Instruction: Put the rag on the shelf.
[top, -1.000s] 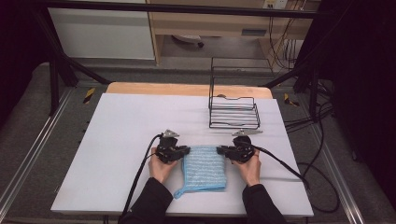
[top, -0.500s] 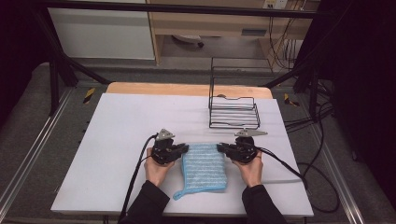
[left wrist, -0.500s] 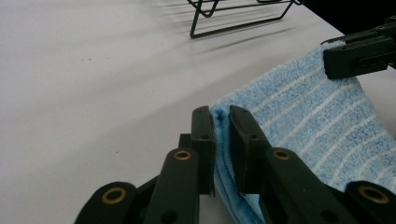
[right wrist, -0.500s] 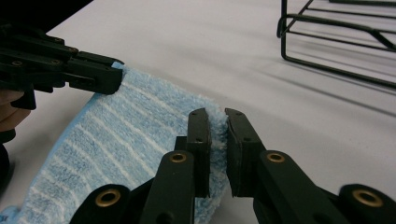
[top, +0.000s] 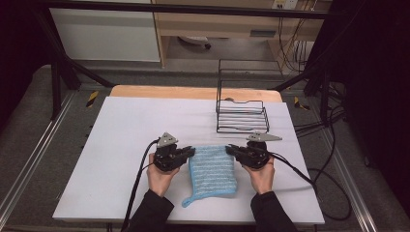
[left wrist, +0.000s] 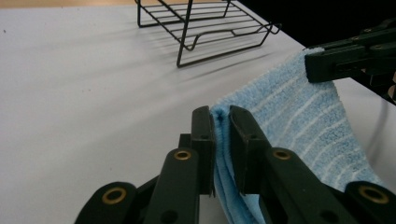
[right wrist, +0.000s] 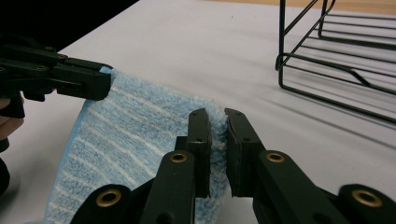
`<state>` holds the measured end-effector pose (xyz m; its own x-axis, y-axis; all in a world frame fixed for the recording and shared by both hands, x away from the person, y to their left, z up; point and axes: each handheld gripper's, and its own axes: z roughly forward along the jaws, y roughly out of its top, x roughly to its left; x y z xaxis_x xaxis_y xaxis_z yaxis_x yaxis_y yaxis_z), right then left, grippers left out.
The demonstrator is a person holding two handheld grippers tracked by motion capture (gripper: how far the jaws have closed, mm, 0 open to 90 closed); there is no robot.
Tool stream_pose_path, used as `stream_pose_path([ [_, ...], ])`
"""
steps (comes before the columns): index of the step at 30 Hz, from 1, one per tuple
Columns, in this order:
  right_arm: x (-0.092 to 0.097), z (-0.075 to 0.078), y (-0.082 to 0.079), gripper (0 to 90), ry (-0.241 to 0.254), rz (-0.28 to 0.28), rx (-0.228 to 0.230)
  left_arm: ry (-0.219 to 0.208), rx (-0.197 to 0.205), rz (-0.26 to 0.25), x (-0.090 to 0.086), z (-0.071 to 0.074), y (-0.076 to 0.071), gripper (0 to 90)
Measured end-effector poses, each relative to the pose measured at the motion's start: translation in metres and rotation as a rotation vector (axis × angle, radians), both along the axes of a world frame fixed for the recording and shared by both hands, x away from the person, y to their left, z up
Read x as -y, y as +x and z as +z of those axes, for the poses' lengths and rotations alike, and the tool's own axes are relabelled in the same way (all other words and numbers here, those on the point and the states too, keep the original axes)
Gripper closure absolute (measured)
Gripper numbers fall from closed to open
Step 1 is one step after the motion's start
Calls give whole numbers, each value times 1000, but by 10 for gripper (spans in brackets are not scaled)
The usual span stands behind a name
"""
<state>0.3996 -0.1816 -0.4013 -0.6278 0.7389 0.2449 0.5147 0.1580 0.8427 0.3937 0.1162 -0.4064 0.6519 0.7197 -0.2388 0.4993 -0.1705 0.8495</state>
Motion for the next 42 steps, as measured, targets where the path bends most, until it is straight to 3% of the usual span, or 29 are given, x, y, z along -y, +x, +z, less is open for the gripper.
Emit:
stream_pose_path([
  [21, 10, 35, -16, 830, 4, -16, 128, -54, 107, -4, 8, 34, -14, 805],
  [42, 24, 68, -31, 829, 26, -85, 260, -99, 219, 3, 27, 66, -9, 805],
])
